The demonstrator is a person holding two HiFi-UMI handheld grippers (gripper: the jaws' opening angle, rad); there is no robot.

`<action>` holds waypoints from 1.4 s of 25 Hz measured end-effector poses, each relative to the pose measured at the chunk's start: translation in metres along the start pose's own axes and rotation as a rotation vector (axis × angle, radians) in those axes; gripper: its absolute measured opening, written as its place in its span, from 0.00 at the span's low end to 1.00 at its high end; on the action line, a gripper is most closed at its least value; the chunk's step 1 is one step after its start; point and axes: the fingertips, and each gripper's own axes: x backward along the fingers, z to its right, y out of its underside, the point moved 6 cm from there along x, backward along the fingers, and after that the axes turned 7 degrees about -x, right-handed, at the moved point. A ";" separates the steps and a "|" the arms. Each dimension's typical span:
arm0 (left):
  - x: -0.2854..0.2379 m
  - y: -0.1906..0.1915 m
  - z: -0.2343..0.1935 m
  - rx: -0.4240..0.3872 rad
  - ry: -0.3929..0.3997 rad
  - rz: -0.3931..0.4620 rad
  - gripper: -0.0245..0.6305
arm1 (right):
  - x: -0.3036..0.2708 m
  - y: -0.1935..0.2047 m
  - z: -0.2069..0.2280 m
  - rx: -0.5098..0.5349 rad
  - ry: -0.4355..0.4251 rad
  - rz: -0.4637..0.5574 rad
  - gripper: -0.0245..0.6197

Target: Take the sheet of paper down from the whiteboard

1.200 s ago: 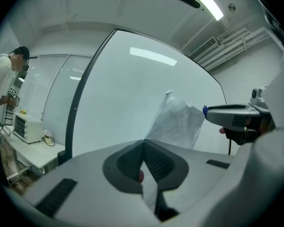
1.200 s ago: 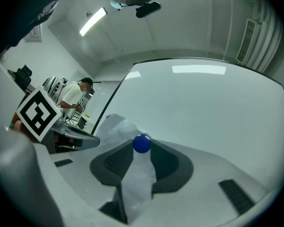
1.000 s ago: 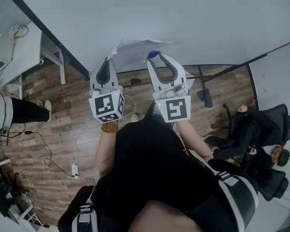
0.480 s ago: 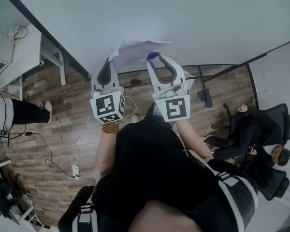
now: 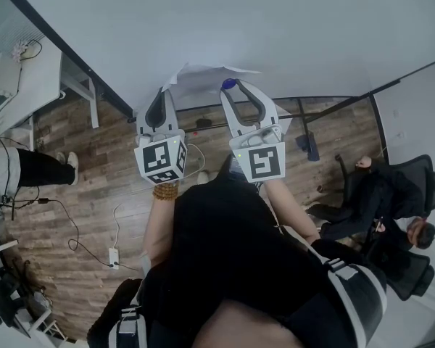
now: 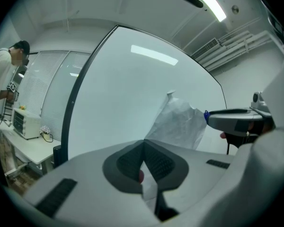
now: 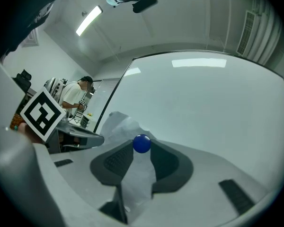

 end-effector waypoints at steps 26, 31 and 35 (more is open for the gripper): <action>0.001 -0.004 -0.002 0.014 -0.011 0.010 0.05 | 0.006 0.001 0.019 0.034 0.070 -0.014 0.21; 0.003 -0.009 -0.003 0.005 -0.012 0.024 0.05 | 0.008 -0.002 0.023 0.036 0.089 0.000 0.21; 0.002 -0.009 -0.002 0.008 -0.011 0.027 0.05 | 0.008 -0.003 0.028 0.044 0.100 0.007 0.21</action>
